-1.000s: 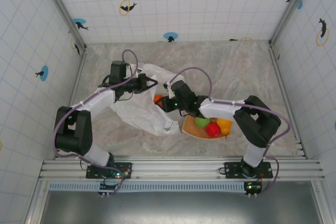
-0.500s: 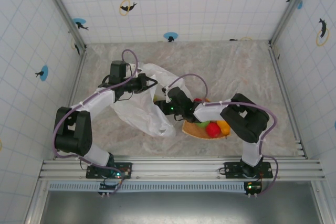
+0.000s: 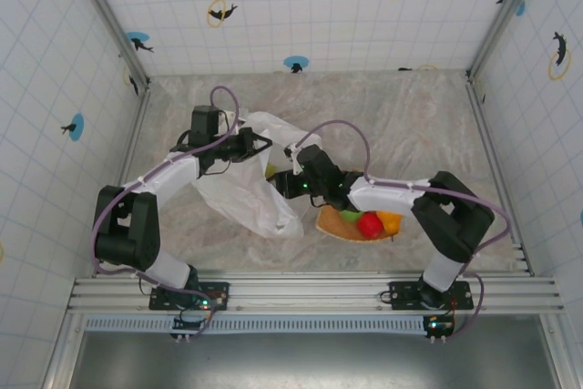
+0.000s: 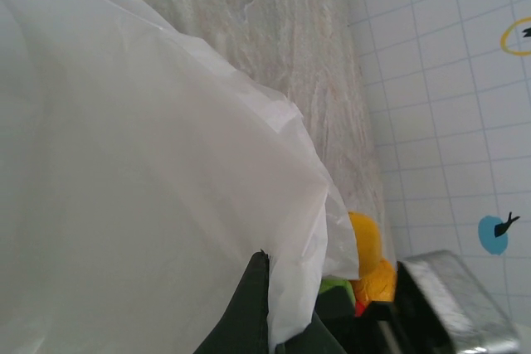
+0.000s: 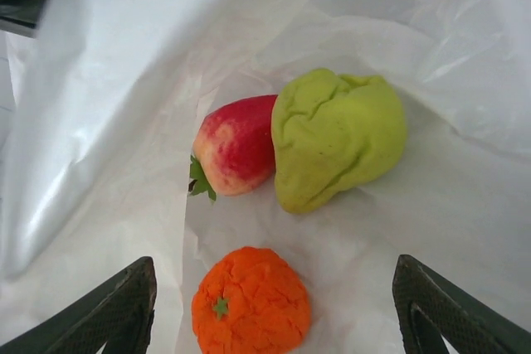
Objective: Place the fruits into the plastic bag
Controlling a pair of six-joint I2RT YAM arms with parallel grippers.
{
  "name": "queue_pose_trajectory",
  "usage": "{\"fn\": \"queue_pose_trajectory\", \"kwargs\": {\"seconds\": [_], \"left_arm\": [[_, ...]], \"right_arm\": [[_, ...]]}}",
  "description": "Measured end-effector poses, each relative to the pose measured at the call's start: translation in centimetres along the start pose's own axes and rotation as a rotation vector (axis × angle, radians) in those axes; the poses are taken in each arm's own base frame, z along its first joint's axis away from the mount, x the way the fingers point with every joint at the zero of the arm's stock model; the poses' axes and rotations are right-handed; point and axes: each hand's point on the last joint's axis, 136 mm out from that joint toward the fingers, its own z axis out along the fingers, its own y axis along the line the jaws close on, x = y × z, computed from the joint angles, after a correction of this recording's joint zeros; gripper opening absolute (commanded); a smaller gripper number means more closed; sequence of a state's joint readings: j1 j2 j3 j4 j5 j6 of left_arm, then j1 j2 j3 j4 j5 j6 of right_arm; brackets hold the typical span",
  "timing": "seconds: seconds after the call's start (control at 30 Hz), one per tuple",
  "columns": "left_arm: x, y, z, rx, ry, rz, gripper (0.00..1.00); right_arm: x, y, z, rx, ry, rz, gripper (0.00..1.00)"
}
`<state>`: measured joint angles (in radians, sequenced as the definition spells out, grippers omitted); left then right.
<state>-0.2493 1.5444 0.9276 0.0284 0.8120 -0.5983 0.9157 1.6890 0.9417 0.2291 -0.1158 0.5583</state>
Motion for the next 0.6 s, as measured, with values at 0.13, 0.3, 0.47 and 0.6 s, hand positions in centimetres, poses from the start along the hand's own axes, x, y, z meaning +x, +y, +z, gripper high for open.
{"fn": "queue_pose_trajectory", "kwargs": {"seconds": [0.13,0.3,0.47,0.6], "left_arm": [[-0.6,0.8,-0.5,-0.026,-0.026,-0.011,0.00],[-1.2,1.4,-1.1,-0.048,-0.049,-0.024,0.00],[-1.2,1.5,-1.1,-0.052,-0.050,-0.026,0.00],[-1.2,1.5,-1.1,-0.053,-0.050,-0.026,0.00]], "right_arm": [[-0.2,-0.3,-2.2,0.054,0.012,-0.058,0.75],[-0.4,-1.2,-5.4,0.135,0.026,-0.119,0.75],[-0.4,-3.1,-8.5,0.217,0.017,-0.119,0.69],[1.0,-4.7,-8.9,0.266,0.044,-0.058,0.63]]}}
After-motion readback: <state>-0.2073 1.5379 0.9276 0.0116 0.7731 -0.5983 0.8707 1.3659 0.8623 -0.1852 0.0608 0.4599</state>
